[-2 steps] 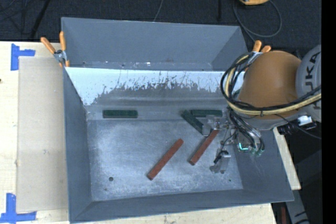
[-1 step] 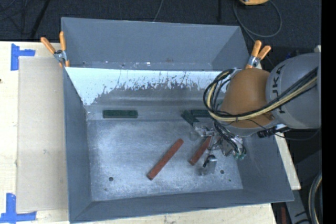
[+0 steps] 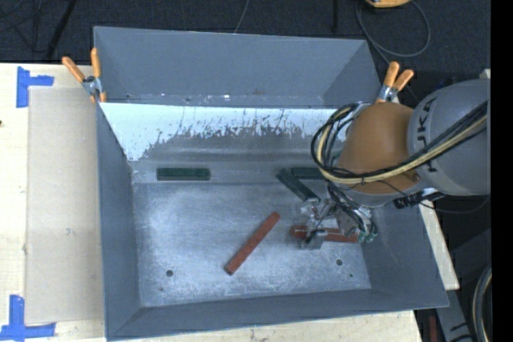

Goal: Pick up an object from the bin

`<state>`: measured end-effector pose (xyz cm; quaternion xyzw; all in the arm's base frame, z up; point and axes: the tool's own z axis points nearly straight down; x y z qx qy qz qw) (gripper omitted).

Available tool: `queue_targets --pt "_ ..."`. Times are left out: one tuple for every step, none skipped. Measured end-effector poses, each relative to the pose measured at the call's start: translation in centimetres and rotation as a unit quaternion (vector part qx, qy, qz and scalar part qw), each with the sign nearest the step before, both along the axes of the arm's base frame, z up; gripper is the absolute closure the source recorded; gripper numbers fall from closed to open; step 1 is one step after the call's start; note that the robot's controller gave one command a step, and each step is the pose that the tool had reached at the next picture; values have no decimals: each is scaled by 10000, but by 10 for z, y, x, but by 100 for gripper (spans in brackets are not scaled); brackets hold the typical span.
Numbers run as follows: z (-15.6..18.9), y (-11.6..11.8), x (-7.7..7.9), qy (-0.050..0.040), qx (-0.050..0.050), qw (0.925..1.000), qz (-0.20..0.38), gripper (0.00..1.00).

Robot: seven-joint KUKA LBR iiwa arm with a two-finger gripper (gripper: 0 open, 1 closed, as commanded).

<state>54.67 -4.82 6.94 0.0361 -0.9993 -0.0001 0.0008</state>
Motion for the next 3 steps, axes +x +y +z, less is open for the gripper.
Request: queue_targets --pt "8 -97 -6 -12 -19 9999 118 100" --pt "105 -88 41 -39 -8 9630 2694 100" --pt "216 -92 43 -61 -22 9649 2625 100"
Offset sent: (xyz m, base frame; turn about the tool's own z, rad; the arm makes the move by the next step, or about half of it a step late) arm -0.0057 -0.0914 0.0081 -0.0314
